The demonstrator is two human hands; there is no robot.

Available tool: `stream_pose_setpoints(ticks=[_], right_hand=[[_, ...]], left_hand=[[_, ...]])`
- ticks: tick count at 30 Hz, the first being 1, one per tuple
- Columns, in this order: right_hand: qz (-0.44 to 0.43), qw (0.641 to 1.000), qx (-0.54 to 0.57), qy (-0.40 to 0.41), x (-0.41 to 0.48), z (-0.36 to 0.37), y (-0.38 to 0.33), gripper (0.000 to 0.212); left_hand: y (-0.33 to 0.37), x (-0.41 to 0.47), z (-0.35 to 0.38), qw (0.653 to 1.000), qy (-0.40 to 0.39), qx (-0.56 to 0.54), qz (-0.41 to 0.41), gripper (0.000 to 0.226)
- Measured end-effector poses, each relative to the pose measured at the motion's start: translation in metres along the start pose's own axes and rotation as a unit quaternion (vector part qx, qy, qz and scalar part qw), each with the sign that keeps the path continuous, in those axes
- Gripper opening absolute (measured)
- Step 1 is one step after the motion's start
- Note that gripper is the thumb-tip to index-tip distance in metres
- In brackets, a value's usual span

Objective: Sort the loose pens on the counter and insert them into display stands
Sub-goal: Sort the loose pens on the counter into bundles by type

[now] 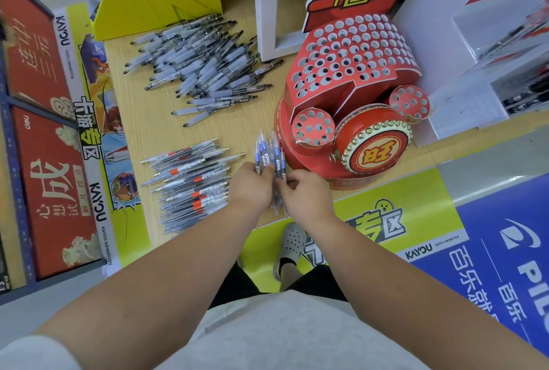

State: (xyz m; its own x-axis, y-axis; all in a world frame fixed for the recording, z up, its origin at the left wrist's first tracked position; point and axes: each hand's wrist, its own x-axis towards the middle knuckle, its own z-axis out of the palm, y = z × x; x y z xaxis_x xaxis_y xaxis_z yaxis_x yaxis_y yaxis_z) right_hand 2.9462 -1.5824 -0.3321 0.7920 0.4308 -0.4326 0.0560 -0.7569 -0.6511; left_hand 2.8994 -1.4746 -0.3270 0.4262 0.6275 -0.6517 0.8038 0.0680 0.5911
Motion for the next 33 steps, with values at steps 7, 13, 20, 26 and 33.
stream_pose_setpoints(ticks=[7, 13, 20, 26, 33], right_hand=[[-0.031, 0.999, 0.026, -0.012, -0.004, -0.004, 0.003, 0.012], [-0.021, 0.999, 0.048, -0.012, -0.004, -0.005, 0.0, 0.009], [-0.027, 0.997, 0.074, -0.023, -0.003, -0.009, 0.001, 0.016], [-0.042, 0.998, 0.046, -0.021, -0.003, -0.011, 0.001, 0.015], [-0.076, 0.997, 0.014, -0.01, -0.003, -0.01, -0.001, 0.014]], left_hand=[[-0.01, 0.002, 0.001, 0.999, -0.029, 0.0, 0.014, 0.021], [-0.012, 0.001, -0.003, 0.994, -0.077, -0.073, 0.015, 0.01], [-0.007, -0.004, -0.008, 0.988, -0.109, -0.102, 0.03, 0.022], [-0.006, -0.006, -0.014, 0.98, -0.153, -0.128, 0.019, 0.019], [-0.005, -0.008, -0.022, 0.971, -0.173, -0.163, -0.006, 0.008]])
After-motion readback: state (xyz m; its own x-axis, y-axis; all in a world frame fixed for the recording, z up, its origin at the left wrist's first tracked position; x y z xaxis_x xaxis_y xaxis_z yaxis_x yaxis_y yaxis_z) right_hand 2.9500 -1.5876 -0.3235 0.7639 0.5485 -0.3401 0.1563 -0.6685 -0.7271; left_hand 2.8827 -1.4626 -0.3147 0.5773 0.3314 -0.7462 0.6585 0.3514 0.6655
